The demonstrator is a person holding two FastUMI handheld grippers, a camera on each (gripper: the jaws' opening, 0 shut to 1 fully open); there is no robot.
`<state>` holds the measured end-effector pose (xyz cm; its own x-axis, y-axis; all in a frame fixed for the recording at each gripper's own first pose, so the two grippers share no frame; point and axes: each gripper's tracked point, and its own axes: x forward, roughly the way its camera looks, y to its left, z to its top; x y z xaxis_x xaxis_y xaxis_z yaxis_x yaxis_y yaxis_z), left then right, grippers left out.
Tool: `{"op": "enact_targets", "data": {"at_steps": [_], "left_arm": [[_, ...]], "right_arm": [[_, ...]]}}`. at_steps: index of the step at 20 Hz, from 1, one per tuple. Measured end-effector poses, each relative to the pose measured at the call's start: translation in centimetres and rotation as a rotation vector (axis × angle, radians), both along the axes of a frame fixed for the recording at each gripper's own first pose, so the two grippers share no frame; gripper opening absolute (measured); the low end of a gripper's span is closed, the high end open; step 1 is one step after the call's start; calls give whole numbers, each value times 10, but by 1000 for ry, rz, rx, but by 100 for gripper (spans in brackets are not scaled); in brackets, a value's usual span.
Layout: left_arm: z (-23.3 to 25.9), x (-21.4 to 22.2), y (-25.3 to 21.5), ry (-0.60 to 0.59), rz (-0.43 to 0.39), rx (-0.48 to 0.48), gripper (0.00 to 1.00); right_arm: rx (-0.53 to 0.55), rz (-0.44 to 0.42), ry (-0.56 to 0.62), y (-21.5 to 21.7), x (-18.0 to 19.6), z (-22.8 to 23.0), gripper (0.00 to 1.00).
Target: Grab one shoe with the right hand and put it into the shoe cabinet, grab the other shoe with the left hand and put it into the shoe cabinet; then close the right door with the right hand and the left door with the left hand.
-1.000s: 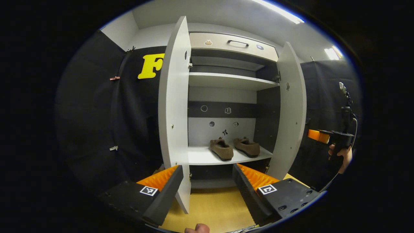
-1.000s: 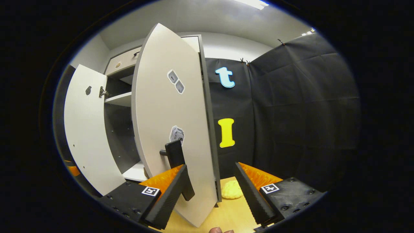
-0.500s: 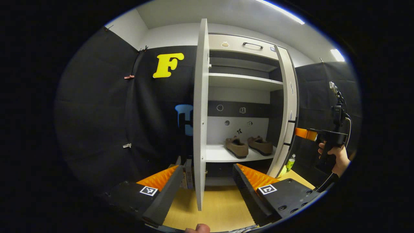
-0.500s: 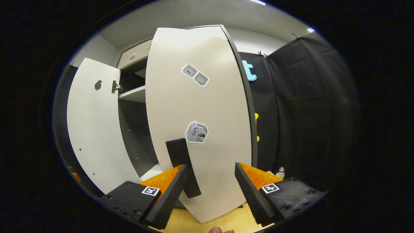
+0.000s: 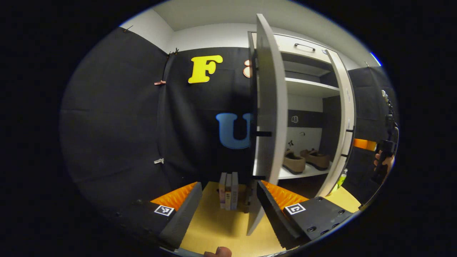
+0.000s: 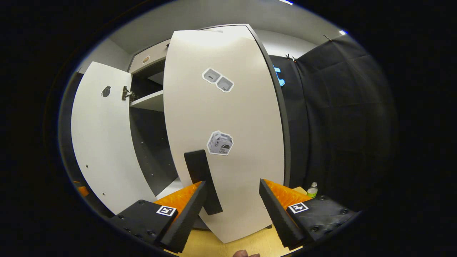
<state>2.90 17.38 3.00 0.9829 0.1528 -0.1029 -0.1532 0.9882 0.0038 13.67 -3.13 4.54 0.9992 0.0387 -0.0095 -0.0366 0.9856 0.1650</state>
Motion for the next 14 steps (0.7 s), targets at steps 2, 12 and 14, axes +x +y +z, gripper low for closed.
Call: {"op": "enact_targets", "data": {"at_steps": [2, 12, 14], "left_arm": [[-1, 9, 14, -3, 27, 13, 97], [9, 47, -3, -41, -8, 26, 92], [6, 49, -9, -42, -22, -10, 92]], "right_arm": [[-14, -6, 4, -3, -10, -3, 98], [-59, -17, 14, -12, -52, -8, 98], [-51, -3, 11, -8, -54, -6, 98]]}}
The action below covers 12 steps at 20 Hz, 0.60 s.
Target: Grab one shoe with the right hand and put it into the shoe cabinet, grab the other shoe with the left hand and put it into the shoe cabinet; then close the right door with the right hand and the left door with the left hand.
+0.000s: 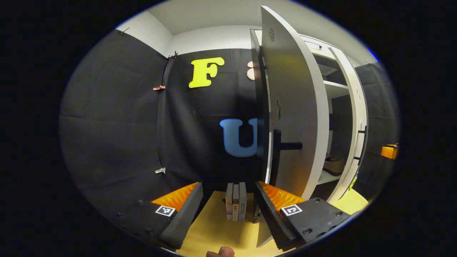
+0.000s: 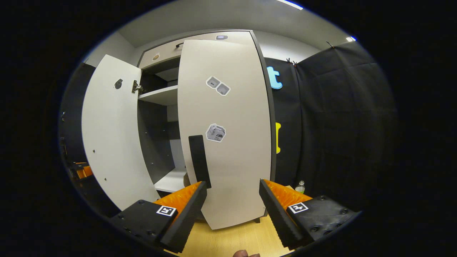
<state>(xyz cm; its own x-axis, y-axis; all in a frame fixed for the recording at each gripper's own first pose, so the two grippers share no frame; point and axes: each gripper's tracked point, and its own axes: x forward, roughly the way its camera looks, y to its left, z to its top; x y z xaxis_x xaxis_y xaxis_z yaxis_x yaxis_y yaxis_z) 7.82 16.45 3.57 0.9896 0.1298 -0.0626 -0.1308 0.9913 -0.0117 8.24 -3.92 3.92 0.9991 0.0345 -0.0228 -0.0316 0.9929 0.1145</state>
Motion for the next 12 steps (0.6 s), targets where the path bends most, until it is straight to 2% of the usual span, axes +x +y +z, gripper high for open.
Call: {"op": "enact_targets", "data": {"at_steps": [2, 7, 12], "left_arm": [[0, 0, -7, 8, -12, -14, 92], [4, -3, -29, 15, -10, 42, 92], [3, -2, -56, 27, -48, 18, 92]], "right_arm": [[1, 11, -2, 4, 1, 0, 98], [30, 37, -3, 10, 4, 1, 98], [11, 55, -2, 8, 6, -1, 98]]}}
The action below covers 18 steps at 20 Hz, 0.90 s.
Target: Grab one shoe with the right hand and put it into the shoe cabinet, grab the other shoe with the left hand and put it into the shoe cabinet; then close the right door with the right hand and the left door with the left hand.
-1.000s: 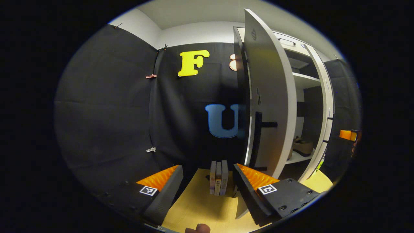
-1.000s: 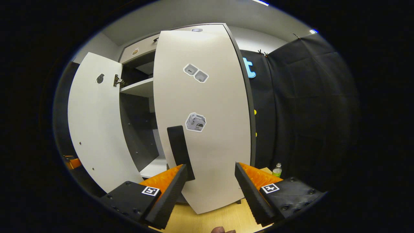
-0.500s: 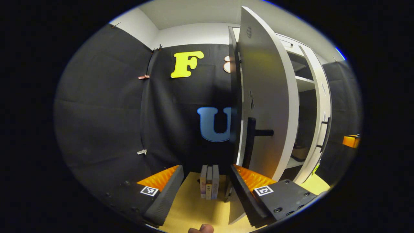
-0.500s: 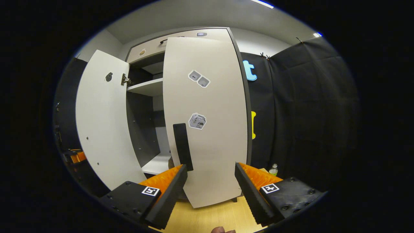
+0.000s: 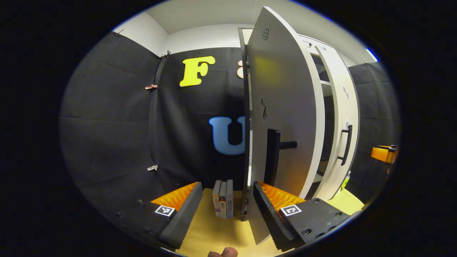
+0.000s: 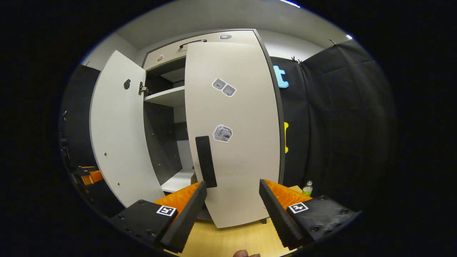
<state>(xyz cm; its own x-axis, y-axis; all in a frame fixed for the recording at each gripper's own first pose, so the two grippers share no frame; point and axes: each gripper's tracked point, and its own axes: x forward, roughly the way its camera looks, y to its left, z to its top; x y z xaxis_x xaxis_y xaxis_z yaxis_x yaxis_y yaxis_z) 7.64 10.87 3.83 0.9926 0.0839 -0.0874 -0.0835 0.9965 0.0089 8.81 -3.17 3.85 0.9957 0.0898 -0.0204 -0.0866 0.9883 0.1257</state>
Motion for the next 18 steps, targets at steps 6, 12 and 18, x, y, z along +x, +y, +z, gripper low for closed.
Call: {"op": "enact_targets", "data": {"at_steps": [6, 12, 18], "left_arm": [[-2, 9, -47, -5, -53, -51, 92], [-2, 35, -114, -22, -118, -56, 94], [1, 70, -169, -35, -148, -13, 97]], "right_arm": [[38, 21, 1, -7, -5, 4, 98], [38, 36, -5, -13, -12, 8, 98], [40, 34, 0, -31, -18, 6, 98]]}}
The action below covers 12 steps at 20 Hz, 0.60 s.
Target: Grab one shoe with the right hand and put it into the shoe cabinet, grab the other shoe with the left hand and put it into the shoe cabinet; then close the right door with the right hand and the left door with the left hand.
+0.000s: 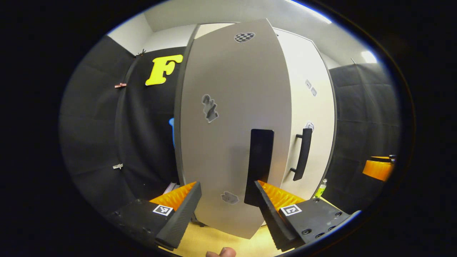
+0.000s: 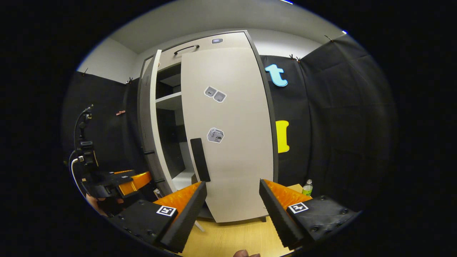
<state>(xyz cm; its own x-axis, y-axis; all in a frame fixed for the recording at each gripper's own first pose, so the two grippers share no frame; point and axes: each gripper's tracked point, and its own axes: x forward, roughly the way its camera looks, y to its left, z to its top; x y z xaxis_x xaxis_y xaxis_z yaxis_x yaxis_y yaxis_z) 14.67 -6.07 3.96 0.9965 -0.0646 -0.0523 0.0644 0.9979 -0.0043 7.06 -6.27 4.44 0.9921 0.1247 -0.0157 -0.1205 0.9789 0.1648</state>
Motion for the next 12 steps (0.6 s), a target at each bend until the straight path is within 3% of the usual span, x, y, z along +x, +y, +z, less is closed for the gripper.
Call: {"op": "enact_targets", "data": {"at_steps": [1, 8, 12], "left_arm": [[0, 4, -4, -3, 2, 0, 90], [-2, 25, -22, -4, 8, -23, 94], [-2, 36, -29, -13, 14, -2, 90]], "right_arm": [[-1, -1, -1, -3, 0, 1, 98], [-8, 5, -1, -13, 3, 0, 98], [-10, 14, 11, -14, 5, -4, 98]]}}
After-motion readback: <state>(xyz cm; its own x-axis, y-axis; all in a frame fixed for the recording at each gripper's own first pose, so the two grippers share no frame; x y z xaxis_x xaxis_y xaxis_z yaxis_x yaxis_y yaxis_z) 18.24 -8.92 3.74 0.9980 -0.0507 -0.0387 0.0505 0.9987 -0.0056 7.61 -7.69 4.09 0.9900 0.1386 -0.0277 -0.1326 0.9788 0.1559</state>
